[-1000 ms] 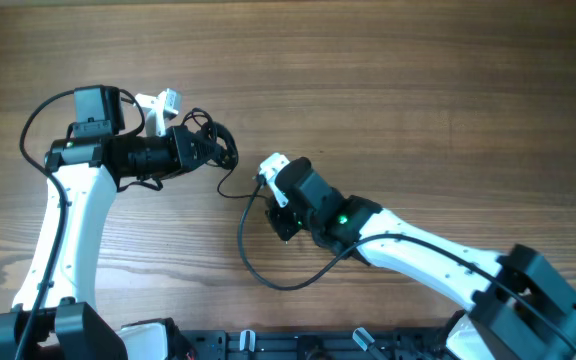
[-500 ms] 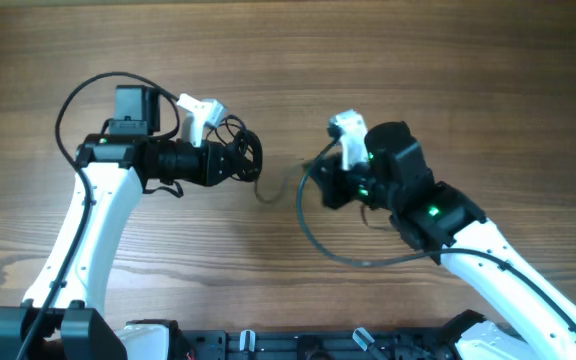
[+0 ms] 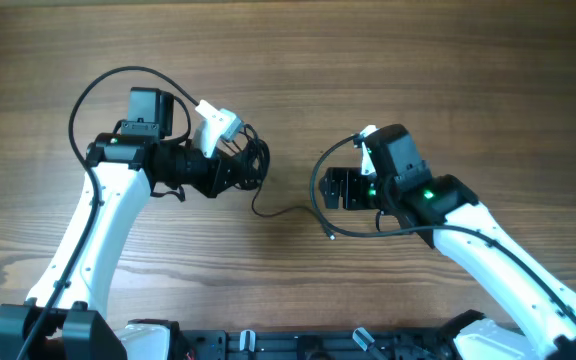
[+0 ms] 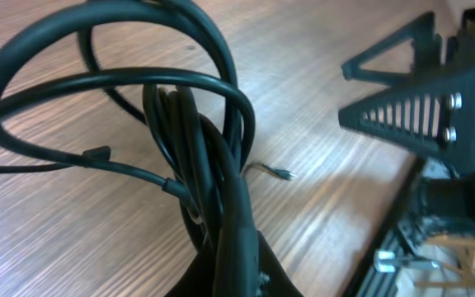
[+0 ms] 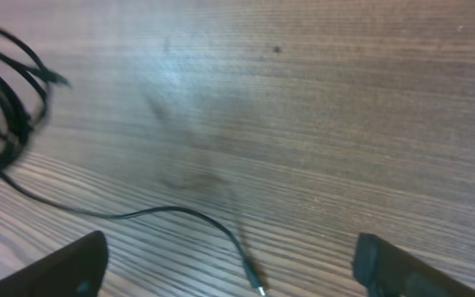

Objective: Untangle cables

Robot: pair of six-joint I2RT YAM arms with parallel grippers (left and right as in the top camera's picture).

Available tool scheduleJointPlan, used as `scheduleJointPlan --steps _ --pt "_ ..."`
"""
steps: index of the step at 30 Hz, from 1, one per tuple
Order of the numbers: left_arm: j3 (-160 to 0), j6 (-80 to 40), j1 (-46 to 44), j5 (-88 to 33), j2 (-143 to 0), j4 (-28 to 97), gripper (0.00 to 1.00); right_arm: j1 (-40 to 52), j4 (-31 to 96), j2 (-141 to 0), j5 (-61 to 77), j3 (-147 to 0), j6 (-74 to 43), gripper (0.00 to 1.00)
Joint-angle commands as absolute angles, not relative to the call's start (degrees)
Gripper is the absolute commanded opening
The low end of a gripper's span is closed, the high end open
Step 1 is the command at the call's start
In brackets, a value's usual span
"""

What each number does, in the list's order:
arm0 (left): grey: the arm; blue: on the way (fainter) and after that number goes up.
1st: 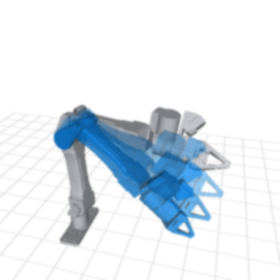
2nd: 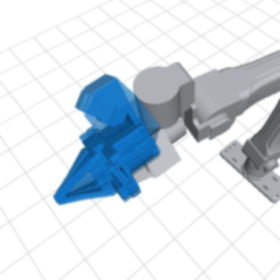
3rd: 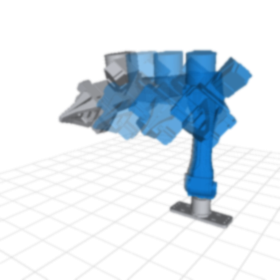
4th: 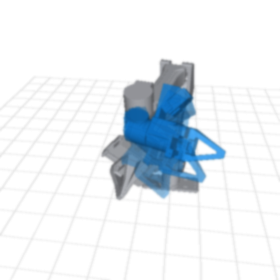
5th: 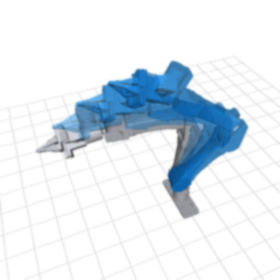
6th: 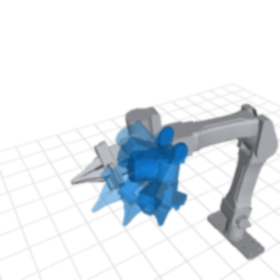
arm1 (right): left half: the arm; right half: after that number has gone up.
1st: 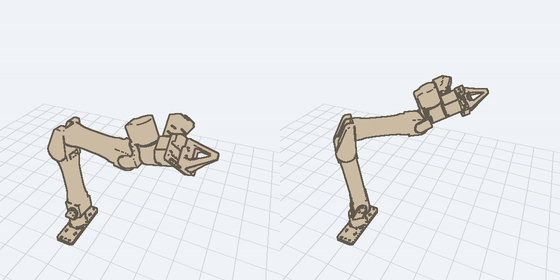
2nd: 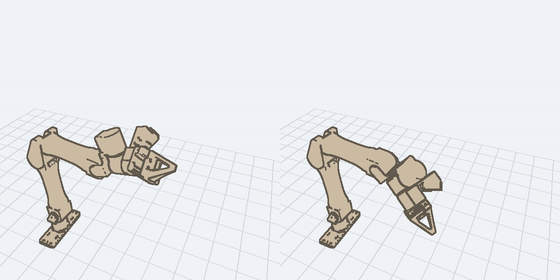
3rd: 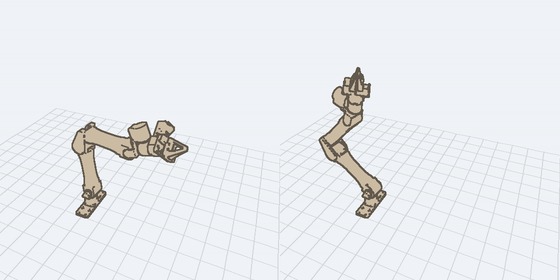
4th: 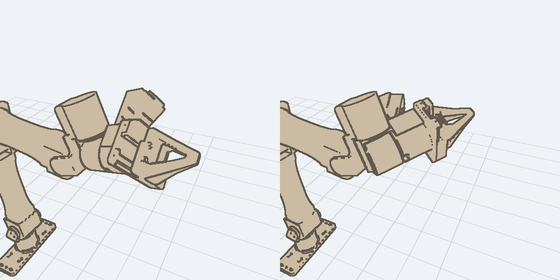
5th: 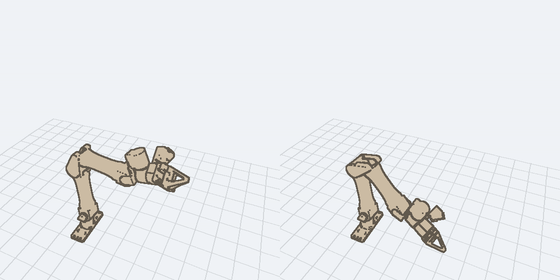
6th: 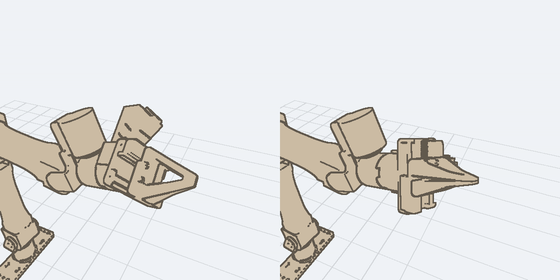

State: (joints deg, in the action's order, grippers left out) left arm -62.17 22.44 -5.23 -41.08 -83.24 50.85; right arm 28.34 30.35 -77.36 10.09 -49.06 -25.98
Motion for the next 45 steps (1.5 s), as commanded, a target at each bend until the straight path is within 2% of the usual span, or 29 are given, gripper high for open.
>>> scheduleJointPlan --steps 1,5,10,16,26,29,31,32,34,37,42,45 --pt "-62.57 7.18 -4.34 -38.00 -82.28 48.40 0.04 28.53 27.57 -81.38 12.56 -48.99 -19.38 1.00" --pt "-62.57 -6.61 -4.21 -38.09 -82.28 45.56 0.04 29.41 23.57 -85.25 27.33 -48.99 -5.26 1.00" --pt "-62.59 -23.73 -2.11 -39.99 -82.28 42.54 0.04 32.12 17.96 -89.23 28.56 -48.97 5.10 1.00" --pt "-62.59 -25.23 1.13 -44.51 -82.28 42.26 0.04 34.24 14.90 -92.47 30.13 -48.95 12.08 0.98" --pt "-62.59 -40.12 1.78 -44.51 -82.28 42.17 0.04 37.17 7.27 -96.20 24.88 -48.82 14.85 0.93" --pt "-62.59 -41.28 1.78 -44.51 -82.28 42.17 0.04 39.57 5.50 -97.21 22.39 -48.82 11.64 0.77" --pt "-62.59 -41.45 1.78 -44.49 -82.28 42.17 0.04 40.80 4.82 -97.30 14.79 -48.82 6.83 0.64" --pt "-62.57 -41.43 1.78 -44.49 -82.28 42.17 0.04 41.06 4.80 -97.30 11.64 -48.82 5.04 0.53" --pt "-62.57 -41.34 1.78 -44.42 -82.28 42.17 0.04 41.04 4.64 -97.30 8.47 -48.84 1.30 0.39" --pt "-62.57 -37.71 1.78 -43.86 -82.28 42.19 0.04 40.12 3.03 -97.01 8.40 -48.90 -3.64 0.05" --pt "-62.54 -16.56 1.61 -43.90 -82.30 43.46 0.04 35.99 3.33 -89.93 13.63 -49.34 -12.99 0.04" --pt "-61.78 -10.04 1.61 -47.09 -82.30 43.62 0.04 31.42 3.68 -82.74 21.67 -49.34 -18.94 0.04"
